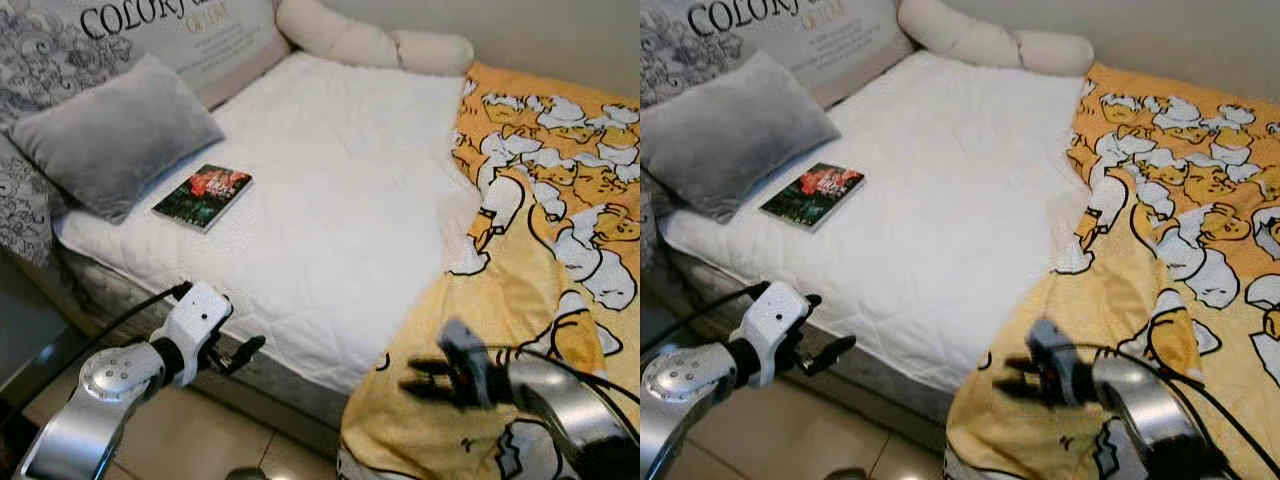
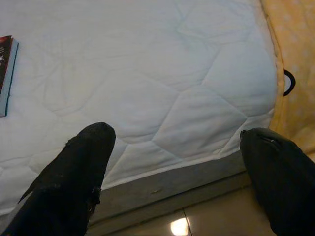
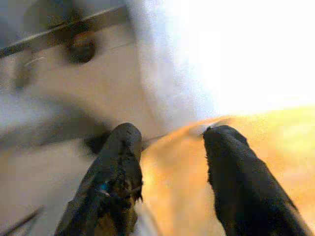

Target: Clean up the room

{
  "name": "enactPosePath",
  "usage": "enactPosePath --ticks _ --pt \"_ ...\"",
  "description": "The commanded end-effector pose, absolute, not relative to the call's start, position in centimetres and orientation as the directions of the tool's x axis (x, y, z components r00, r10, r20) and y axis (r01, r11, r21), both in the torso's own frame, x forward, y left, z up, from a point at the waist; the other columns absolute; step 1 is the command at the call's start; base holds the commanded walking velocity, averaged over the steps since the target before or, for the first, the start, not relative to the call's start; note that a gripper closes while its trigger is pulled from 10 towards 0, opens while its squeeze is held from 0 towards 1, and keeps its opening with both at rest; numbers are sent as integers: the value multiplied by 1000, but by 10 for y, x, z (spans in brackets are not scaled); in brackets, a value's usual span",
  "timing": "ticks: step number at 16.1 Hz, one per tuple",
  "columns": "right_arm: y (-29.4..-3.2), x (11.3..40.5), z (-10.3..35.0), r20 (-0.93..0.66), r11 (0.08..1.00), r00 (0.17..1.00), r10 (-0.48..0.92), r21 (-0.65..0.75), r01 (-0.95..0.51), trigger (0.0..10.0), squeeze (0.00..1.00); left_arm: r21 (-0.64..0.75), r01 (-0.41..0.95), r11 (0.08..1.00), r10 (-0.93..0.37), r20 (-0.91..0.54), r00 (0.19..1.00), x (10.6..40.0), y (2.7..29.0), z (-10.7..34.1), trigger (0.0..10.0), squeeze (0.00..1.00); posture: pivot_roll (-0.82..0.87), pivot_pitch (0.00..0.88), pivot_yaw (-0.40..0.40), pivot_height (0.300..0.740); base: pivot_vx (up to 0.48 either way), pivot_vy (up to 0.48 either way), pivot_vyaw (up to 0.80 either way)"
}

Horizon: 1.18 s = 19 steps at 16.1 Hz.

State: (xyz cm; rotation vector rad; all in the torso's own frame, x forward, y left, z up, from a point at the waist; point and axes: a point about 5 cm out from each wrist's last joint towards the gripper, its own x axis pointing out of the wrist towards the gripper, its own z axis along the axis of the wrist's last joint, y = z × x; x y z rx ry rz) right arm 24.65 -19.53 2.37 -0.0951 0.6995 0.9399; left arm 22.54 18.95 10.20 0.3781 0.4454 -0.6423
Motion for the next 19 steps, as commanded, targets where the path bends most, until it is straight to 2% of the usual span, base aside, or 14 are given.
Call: enactPosePath --ticks 1,2,3,4,9,10,11,14,15,16,17,19 --pt "-191 265 31 -585 704 515 627 141 -697 10000 1000 214 649 731 -494 -491 718 228 187 106 10000 0 138 0 3 740 0 0 0" --pt "-185 279 32 -583 789 600 547 120 -603 10000 1000 213 650 730 -497 -487 718 229 185 107 10000 0 139 0 5 740 0 0 0" --pt "-183 286 31 -583 822 632 511 115 -558 10000 1000 212 651 729 -500 -485 718 230 184 107 10000 0 139 0 5 740 0 0 0" --pt "-178 301 27 -585 901 714 385 69 -429 10000 1000 211 656 725 -507 -481 715 230 182 108 10000 0 147 0 3 740 0 0 0" --pt "-174 309 11 -662 976 738 131 -43 -212 10000 1000 212 664 717 -517 -477 711 233 179 112 10000 0 167 0 3 740 0 0 0" --pt "-177 309 8 -685 981 726 70 -85 -175 10000 0 214 666 715 -518 -477 709 233 180 113 10000 0 173 0 0 740 0 0 0" --pt "-179 308 6 -692 982 720 48 -100 -161 10000 0 214 667 713 -519 -478 708 234 180 113 10000 0 173 0 -1 740 0 0 0" --pt "-179 290 -13 -768 983 637 65 -61 -173 10000 0 212 682 700 -531 -484 695 236 181 113 10000 0 169 0 6 740 0 0 0" --pt "-178 289 -14 -769 984 635 74 -48 -173 6980 0 209 683 699 -534 -483 694 236 181 113 10000 0 168 0 5 740 0 0 0" --pt "-177 289 -14 -762 982 641 87 -44 -186 1294 0 207 684 699 -536 -482 694 236 180 114 10000 0 169 0 4 740 0 0 0" --pt "-177 288 -16 -766 980 636 90 -44 -192 0 0 204 684 700 -538 -479 693 237 179 114 10000 0 168 0 4 740 0 0 0" --pt "-177 286 -17 -770 980 631 89 -46 -194 0 0 200 687 699 -543 -477 691 237 178 114 10000 0 165 0 5 740 0 0 0"
